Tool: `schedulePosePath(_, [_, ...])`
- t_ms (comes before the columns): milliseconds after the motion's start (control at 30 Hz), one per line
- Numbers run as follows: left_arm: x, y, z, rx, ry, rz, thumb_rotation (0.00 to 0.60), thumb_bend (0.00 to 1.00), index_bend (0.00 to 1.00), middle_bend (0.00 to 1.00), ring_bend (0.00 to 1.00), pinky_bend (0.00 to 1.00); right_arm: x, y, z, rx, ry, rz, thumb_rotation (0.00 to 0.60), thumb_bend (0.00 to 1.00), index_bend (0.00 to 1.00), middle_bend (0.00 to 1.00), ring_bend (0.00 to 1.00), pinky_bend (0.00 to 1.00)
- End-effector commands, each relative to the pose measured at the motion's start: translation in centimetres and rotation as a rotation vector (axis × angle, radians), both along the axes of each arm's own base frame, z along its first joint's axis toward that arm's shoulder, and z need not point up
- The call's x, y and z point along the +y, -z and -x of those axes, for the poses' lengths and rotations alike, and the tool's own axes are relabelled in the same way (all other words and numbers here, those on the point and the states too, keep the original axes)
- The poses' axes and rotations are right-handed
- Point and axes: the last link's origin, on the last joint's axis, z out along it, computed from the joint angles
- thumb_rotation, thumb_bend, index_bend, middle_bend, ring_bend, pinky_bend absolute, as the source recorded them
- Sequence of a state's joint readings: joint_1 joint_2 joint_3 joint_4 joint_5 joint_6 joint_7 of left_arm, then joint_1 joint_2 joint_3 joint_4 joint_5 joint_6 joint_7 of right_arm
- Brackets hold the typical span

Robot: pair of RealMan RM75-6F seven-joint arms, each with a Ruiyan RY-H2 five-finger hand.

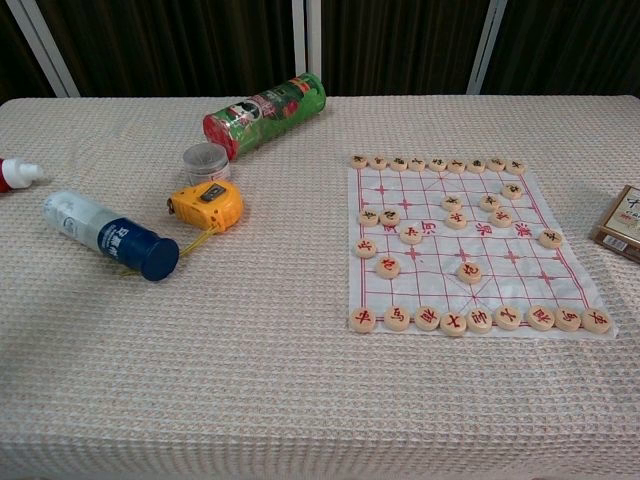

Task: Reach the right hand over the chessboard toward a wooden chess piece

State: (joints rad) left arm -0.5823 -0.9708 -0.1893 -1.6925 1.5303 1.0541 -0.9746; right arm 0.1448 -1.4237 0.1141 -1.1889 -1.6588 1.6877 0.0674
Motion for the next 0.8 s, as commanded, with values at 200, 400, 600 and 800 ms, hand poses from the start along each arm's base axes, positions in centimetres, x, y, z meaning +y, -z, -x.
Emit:
schedulePosePath(200, [0.02,0.1,0.08,-0.001,0.001,0.005,0.378,0.18,0.13,0.13,0.11,0.19,-0.01,0.01,-0.3,-0.002,-0.003,-0.002,0.6,0.24,0.0,0.0,0.0,0.0])
schedulePosePath(400, [-0.19,0.31,0.47,0.014,0.0,0.009,0.379,0.18,0.13,0.13,0.11,0.19,0.08,0.04,-0.38,-0.003,-0.006,-0.001,0.6,0.24,0.0,0.0,0.0,0.0])
schedulePosePath(600, [-0.35,0.22,0.72,0.01,-0.003,0.008,0.378,0.18,0.13,0.13,0.11,0.19,0.14,0.04,-0.31,-0.003,-0.004,-0.002,0.6,0.24,0.0,0.0,0.0,0.0])
schedulePosePath(800, [-0.37,0.36,0.78,0.012,-0.004,0.013,0.38,0.18,0.13,0.13,0.11,0.19,0.09,0.06,-0.27,-0.004,-0.004,-0.005,0.6,0.24,0.0,0.0,0.0,0.0])
